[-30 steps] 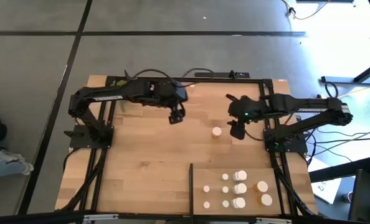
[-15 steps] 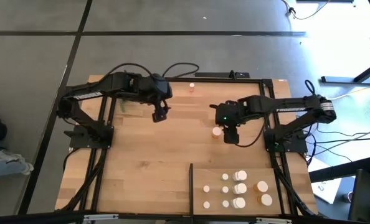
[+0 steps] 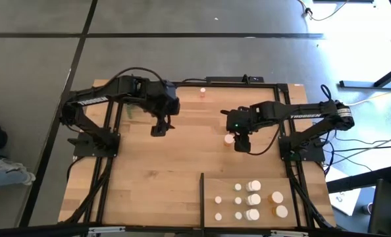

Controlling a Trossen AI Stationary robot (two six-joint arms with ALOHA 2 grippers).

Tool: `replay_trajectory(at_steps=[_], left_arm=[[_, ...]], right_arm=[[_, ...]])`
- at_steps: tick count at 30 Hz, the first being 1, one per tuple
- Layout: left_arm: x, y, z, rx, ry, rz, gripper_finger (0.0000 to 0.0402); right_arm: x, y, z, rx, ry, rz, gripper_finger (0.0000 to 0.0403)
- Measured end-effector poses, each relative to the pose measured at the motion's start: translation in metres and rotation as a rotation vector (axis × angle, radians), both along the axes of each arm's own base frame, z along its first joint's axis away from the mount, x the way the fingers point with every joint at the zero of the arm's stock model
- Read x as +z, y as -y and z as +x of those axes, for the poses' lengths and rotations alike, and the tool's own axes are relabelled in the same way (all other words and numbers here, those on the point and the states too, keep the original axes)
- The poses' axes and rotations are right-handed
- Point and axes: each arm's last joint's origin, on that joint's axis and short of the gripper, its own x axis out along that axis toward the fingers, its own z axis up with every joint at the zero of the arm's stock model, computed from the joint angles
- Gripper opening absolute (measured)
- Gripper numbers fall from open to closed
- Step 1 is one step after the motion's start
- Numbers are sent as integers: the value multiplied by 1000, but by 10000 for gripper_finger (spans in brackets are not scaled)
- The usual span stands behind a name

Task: Pick and place medicine bottles onto shelf by color
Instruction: Put the orange pill bottle on the shelf aligned with the other orange pill bottles

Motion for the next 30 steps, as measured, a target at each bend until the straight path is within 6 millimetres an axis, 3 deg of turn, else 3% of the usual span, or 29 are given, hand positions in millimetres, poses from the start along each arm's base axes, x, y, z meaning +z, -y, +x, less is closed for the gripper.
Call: replay_trajectory(at_steps=[30], left_arm=[[1,-1,1,3,11,6,316]], right_arm=[[0,0,0,-74,5,24,197]])
